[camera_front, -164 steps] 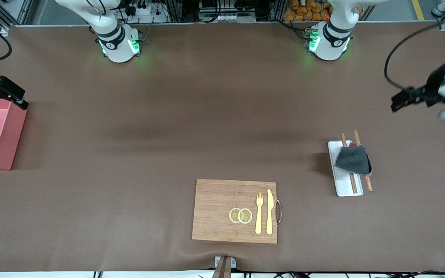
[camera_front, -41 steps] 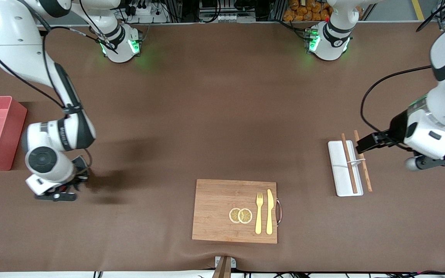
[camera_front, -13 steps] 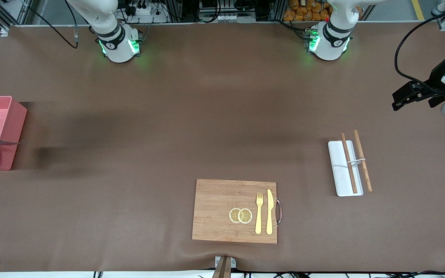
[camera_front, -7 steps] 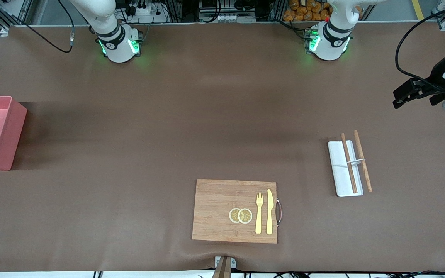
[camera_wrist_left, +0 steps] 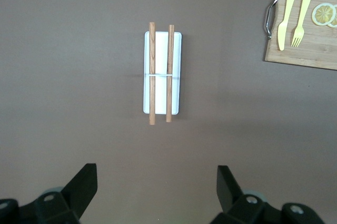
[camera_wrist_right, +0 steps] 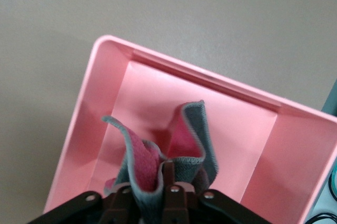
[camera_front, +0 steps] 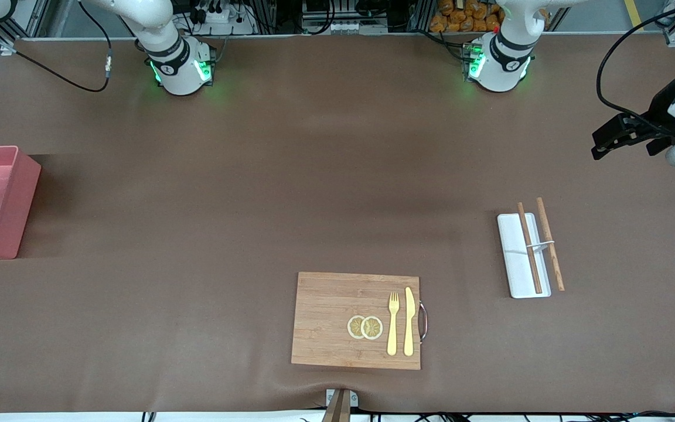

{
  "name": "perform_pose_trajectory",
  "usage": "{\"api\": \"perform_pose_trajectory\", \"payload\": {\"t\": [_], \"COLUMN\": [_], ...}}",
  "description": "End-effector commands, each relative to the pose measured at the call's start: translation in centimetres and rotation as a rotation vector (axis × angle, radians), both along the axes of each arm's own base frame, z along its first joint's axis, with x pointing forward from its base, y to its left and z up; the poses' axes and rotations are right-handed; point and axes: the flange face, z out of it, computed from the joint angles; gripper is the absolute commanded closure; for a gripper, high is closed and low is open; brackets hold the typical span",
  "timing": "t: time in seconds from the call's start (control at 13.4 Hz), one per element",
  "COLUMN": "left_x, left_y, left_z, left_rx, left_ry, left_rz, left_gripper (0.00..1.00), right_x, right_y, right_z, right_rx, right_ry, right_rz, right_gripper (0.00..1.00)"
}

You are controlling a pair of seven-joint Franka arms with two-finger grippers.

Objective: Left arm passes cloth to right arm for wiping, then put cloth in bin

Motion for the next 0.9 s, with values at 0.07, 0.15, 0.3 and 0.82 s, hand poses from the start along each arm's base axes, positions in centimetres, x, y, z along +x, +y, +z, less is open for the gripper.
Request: {"api": "perform_pose_trajectory", "payload": {"t": [0.07, 0.15, 0.3, 0.82], "left_x": [-1.3, -1.5, -1.5, -1.7], "left_y": [-0.1, -0.1, 0.0, 0.3], "left_z": [0.8, 1.0, 1.0, 1.3], "left_rx": [-0.010, -0.012, -0.016, -0.014], "left_ry": [0.006, 0.003, 0.003, 0.000], "left_rz": [-0.022, -0.023, -0.021, -0.015], "left_gripper": [0.00, 0.00, 0.00, 0.00], "right_x": [0.5, 0.8, 1.6, 9.8], "right_y": [-0.6, -0.2, 1.9, 15.7], "right_z": [2.1, 2.5, 2.6, 8.8], "right_rx": [-0.002, 0.002, 0.056, 0.044], "right_ry": [-0.043, -0.043, 0.000, 0.020], "right_rz": [0.010, 0.015, 0.027, -0.120], "right_gripper": [0.00, 0.00, 0.00, 0.00]}}
